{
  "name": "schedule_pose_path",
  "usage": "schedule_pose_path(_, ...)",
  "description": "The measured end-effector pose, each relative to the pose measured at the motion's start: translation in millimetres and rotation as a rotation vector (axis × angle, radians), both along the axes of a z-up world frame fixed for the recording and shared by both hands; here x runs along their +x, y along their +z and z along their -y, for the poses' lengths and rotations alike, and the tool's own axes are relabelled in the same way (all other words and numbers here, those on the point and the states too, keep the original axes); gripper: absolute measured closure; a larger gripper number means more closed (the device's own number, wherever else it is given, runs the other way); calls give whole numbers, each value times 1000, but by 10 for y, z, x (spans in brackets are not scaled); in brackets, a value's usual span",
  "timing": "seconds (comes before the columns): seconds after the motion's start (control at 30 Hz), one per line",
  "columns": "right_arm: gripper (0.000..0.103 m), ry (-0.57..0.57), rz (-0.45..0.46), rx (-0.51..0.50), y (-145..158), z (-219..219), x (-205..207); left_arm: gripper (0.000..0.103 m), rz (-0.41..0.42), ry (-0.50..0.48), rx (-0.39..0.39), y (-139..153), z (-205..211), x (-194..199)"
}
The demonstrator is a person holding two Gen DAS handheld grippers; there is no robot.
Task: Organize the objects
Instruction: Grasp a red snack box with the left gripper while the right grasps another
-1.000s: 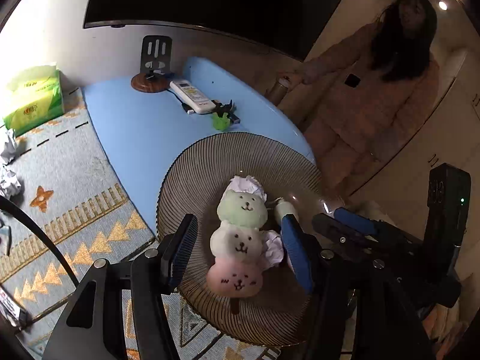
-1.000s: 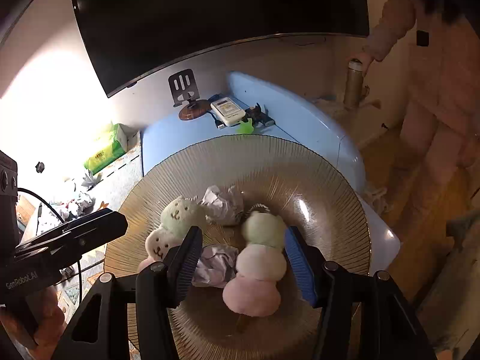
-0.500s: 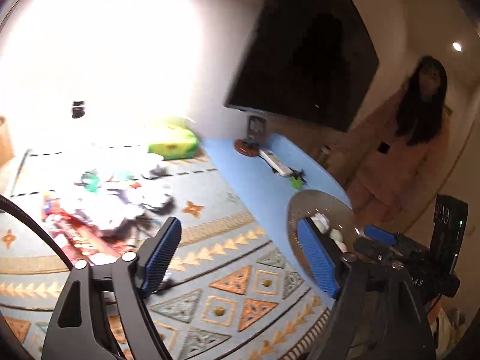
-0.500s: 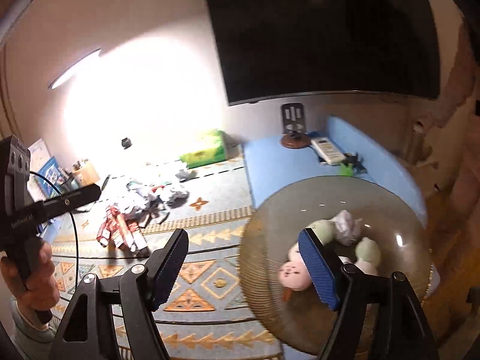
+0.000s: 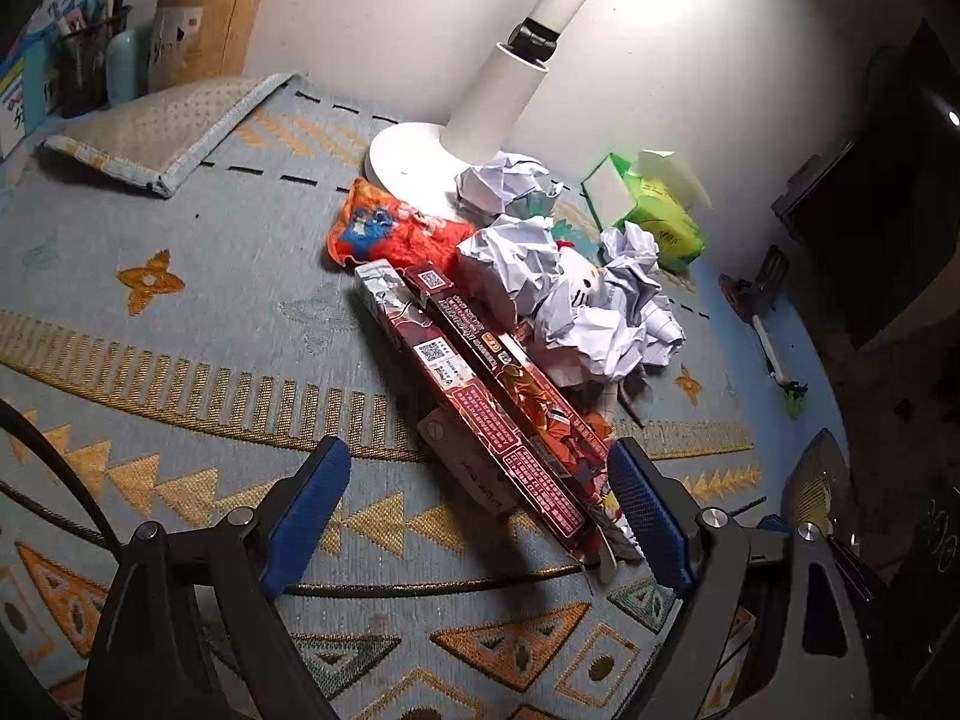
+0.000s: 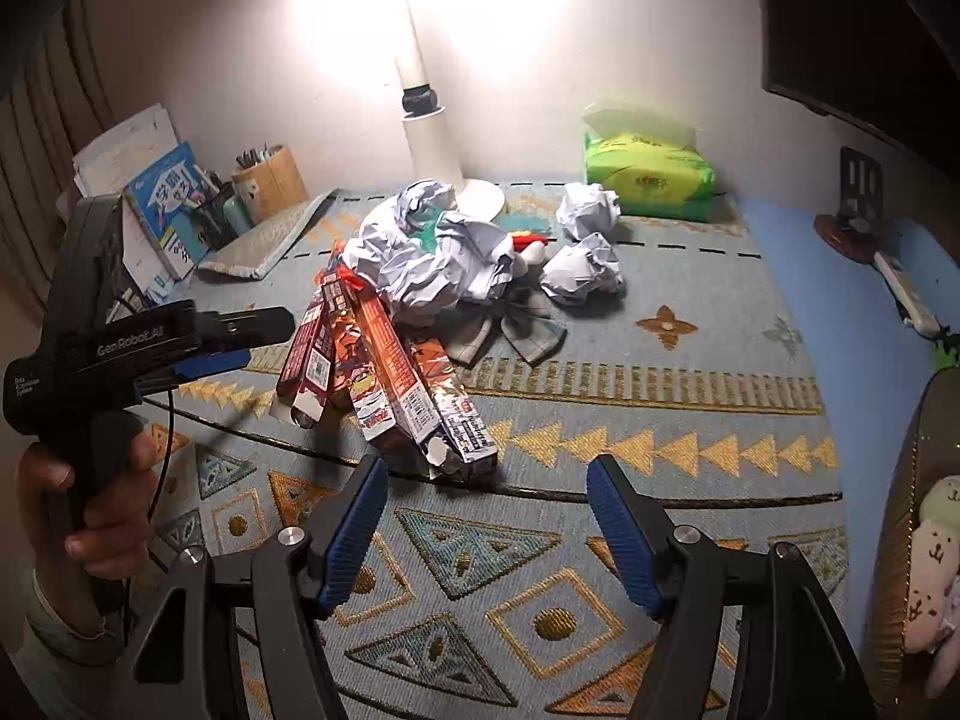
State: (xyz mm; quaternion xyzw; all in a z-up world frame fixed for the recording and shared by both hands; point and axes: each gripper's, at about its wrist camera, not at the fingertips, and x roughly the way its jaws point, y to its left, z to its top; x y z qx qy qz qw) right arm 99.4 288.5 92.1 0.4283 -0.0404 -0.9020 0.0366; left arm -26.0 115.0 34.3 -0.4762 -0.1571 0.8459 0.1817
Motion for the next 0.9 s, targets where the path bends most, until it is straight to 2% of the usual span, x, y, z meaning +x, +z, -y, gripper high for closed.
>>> schedule_pose_path(0.03, 42, 20, 0, 22, -25, 73, -41, 18, 9, -3, -9, -64, -55, -41)
schedule_pose_path(0.1, 43, 63, -11, 68, -46, 212, -112, 28, 21, -15, -38, -139, -122, -87)
schedule_pose_path(0.13, 43, 84, -16, 92, -58, 279, -147, 32, 10, -27, -23, -147, -140, -99)
schedule_pose_path(0.17, 43, 100, -16, 111, -67, 333, -193, 46, 3, -39, -6, -137, -134, -91)
schedule_pose_path(0.2, 43, 117, -14, 124, -85, 385, -241, 53, 5, -55, 15, -118, -114, -83)
schedule_pose_path(0.27, 45, 148, -3, 136, -135, 491, -340, 77, 15, -58, -5, -101, -53, -69)
schedule_pose_path(0.33, 47, 172, 9, 142, -195, 590, -437, 78, 18, -46, -42, -137, 44, -57)
schedule_pose_path(0.47, 53, 198, 40, 141, -333, 750, -616, 78, 48, -34, -13, -217, 318, -13)
schedule_pose_path(0.53, 59, 195, 57, 135, -400, 795, -666, 78, 41, -45, -44, -175, 384, 49)
schedule_pose_path(0.6, 84, 189, 83, 133, -469, 815, -692, 78, 22, -52, -92, -140, 415, 111)
schedule_pose_path(0.73, 86, 177, 100, 66, -489, 754, -584, 77, 7, -65, -63, -110, 440, 147)
schedule_pose_path(0.77, 86, 174, 102, 57, -482, 735, -525, 75, 1, -50, -45, -99, 437, 142)
schedule_pose_path(0.83, 86, 163, 98, 60, -452, 704, -370, 63, -6, -23, -14, -84, 400, 114)
schedule_pose_path(0.9, 86, 151, 95, 60, -421, 656, -203, 63, 7, -18, -20, -109, 291, 44)
